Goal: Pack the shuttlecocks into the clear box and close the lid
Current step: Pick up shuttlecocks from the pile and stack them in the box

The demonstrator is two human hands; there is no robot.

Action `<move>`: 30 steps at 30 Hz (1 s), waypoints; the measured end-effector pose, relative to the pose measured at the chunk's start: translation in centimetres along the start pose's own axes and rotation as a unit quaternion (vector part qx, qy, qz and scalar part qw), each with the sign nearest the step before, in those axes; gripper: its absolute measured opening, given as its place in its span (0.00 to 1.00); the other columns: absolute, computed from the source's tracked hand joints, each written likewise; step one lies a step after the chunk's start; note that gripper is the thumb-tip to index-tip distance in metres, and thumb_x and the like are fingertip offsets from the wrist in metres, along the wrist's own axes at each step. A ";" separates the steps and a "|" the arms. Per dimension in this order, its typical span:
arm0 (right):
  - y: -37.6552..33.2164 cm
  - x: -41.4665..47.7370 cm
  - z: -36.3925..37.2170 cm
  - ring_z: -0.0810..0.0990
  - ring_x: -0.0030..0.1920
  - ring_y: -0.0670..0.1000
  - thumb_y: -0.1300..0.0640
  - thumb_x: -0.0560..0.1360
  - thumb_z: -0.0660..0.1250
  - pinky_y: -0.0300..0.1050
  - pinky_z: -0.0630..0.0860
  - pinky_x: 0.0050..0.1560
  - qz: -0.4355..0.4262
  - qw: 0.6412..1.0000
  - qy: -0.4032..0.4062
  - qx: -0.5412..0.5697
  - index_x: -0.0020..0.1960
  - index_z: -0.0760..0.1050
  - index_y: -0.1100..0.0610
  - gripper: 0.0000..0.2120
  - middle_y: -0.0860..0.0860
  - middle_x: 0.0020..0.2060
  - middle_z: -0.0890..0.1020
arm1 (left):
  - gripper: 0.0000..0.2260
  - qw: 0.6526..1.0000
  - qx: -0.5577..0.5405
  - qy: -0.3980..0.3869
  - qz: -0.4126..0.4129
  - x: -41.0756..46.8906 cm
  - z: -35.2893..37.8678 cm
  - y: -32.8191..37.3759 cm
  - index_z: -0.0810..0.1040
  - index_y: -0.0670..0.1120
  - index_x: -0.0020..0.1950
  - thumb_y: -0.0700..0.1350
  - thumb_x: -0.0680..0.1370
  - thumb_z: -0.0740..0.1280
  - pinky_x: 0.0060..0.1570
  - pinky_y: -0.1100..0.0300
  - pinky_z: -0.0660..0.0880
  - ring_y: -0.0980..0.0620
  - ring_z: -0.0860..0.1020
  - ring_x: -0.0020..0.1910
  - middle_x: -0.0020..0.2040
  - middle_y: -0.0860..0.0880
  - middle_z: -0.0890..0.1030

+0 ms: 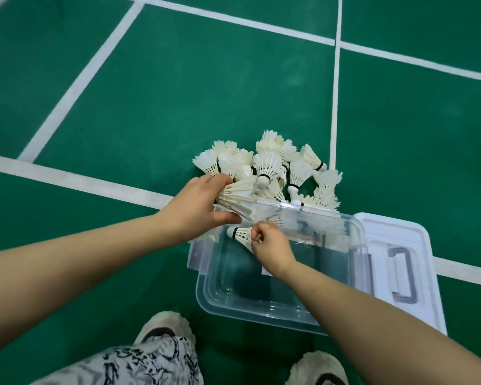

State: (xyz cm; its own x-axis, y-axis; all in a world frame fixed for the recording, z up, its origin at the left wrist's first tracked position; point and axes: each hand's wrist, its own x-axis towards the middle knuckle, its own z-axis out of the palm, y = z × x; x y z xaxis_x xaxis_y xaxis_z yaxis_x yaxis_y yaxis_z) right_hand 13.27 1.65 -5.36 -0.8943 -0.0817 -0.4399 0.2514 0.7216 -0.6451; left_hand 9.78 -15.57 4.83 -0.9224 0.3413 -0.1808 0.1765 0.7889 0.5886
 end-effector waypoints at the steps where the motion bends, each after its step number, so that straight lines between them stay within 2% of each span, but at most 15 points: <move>1: 0.1 0.1 0.0 0.68 0.46 0.49 0.70 0.71 0.59 0.36 0.60 0.42 -0.001 1.000 0.001 0.004 0.32 0.63 0.48 0.18 0.49 0.44 0.69 | 0.25 1.000 0.000 -0.001 0.000 -0.1 0.1 -0.1 0.69 0.47 0.61 0.55 0.69 0.72 0.47 0.60 0.61 0.51 0.67 0.51 0.49 0.53 0.69; 5: 0.2 -0.2 0.2 0.69 0.44 0.50 0.70 0.70 0.60 0.33 0.62 0.37 -0.009 1.000 0.003 0.028 0.33 0.62 0.48 0.19 0.45 0.39 0.68 | 0.28 1.000 -0.005 -0.006 -0.006 -0.3 0.3 -0.1 0.68 0.49 0.64 0.57 0.69 0.71 0.50 0.60 0.62 0.53 0.66 0.53 0.51 0.52 0.69; 7: 0.1 -0.3 0.4 0.69 0.45 0.51 0.71 0.70 0.59 0.38 0.63 0.41 -0.018 0.999 0.001 0.028 0.33 0.64 0.49 0.18 0.47 0.40 0.70 | 0.28 1.000 -0.004 -0.008 -0.008 -0.4 0.3 0.0 0.67 0.49 0.65 0.58 0.69 0.70 0.50 0.60 0.62 0.52 0.66 0.54 0.51 0.51 0.69; 12: -0.2 -0.6 0.4 0.72 0.49 0.54 0.71 0.71 0.57 0.40 0.70 0.44 -0.037 0.999 -0.034 -0.014 0.43 0.70 0.54 0.12 0.50 0.50 0.73 | 0.27 1.000 0.001 -0.002 -0.003 -0.6 0.4 0.4 0.68 0.49 0.65 0.58 0.70 0.69 0.50 0.60 0.62 0.53 0.65 0.53 0.51 0.52 0.68; 14: -0.2 -0.8 0.0 0.74 0.55 0.55 0.67 0.72 0.61 0.42 0.72 0.49 -0.053 0.997 -0.042 -0.047 0.48 0.72 0.54 0.11 0.50 0.58 0.72 | 0.27 1.000 0.005 -0.001 0.001 -0.7 0.3 0.6 0.68 0.49 0.65 0.58 0.70 0.69 0.51 0.60 0.62 0.52 0.66 0.55 0.51 0.53 0.68; 17: 0.1 -1.4 -1.2 0.73 0.61 0.52 0.61 0.72 0.65 0.44 0.71 0.57 -0.064 0.993 -0.044 -0.090 0.56 0.71 0.52 0.14 0.47 0.66 0.68 | 0.27 1.000 0.016 0.001 0.001 -0.8 0.2 0.9 0.67 0.49 0.66 0.58 0.71 0.68 0.52 0.60 0.63 0.50 0.67 0.57 0.51 0.52 0.68; 20: 0.2 -2.4 -3.4 0.75 0.59 0.52 0.58 0.72 0.67 0.47 0.73 0.60 -0.053 0.994 -0.052 -0.078 0.59 0.71 0.52 0.16 0.49 0.63 0.70 | 0.28 0.999 0.032 -0.001 0.003 -1.0 0.2 1.3 0.66 0.51 0.67 0.59 0.71 0.67 0.53 0.58 0.63 0.49 0.67 0.58 0.56 0.49 0.71; 22: -0.2 -3.3 -5.4 0.77 0.56 0.49 0.56 0.73 0.69 0.43 0.74 0.59 -0.046 0.996 -0.049 -0.065 0.59 0.71 0.53 0.16 0.50 0.60 0.72 | 0.28 0.999 0.041 -0.005 0.004 -1.2 0.3 1.7 0.65 0.51 0.67 0.60 0.71 0.66 0.53 0.57 0.64 0.49 0.67 0.58 0.56 0.48 0.71; 24: -1.1 -4.5 -7.6 0.77 0.51 0.46 0.52 0.71 0.71 0.38 0.72 0.51 -0.054 0.997 -0.028 -0.052 0.55 0.71 0.50 0.15 0.47 0.56 0.74 | 0.28 0.999 0.050 -0.006 0.007 -1.4 0.2 2.2 0.66 0.50 0.66 0.61 0.71 0.66 0.53 0.56 0.65 0.49 0.67 0.57 0.56 0.47 0.72; 26: -2.3 -6.0 -9.4 0.75 0.46 0.44 0.48 0.69 0.72 0.38 0.71 0.47 -0.070 0.997 -0.007 -0.032 0.50 0.70 0.47 0.15 0.45 0.51 0.74 | 0.27 0.999 0.051 -0.004 0.015 -1.7 0.3 2.7 0.66 0.50 0.66 0.61 0.71 0.66 0.53 0.56 0.65 0.49 0.67 0.57 0.56 0.47 0.72; 30: -3.8 -9.2 -10.0 0.72 0.47 0.38 0.45 0.66 0.73 0.35 0.69 0.49 -0.110 0.994 0.009 0.006 0.48 0.69 0.45 0.17 0.40 0.47 0.72 | 0.26 0.998 0.060 -0.009 0.031 -2.4 0.8 3.8 0.67 0.50 0.65 0.60 0.71 0.66 0.55 0.57 0.64 0.48 0.66 0.57 0.57 0.47 0.71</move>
State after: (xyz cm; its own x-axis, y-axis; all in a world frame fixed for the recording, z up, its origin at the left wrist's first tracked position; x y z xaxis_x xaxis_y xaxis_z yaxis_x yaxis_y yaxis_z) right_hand 16.87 6.52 7.35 -0.9343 -0.2243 -0.2769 0.0541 0.6787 -0.7324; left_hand 12.92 -12.97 6.89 -0.9021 0.4003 -0.1614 0.2747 0.8209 0.5006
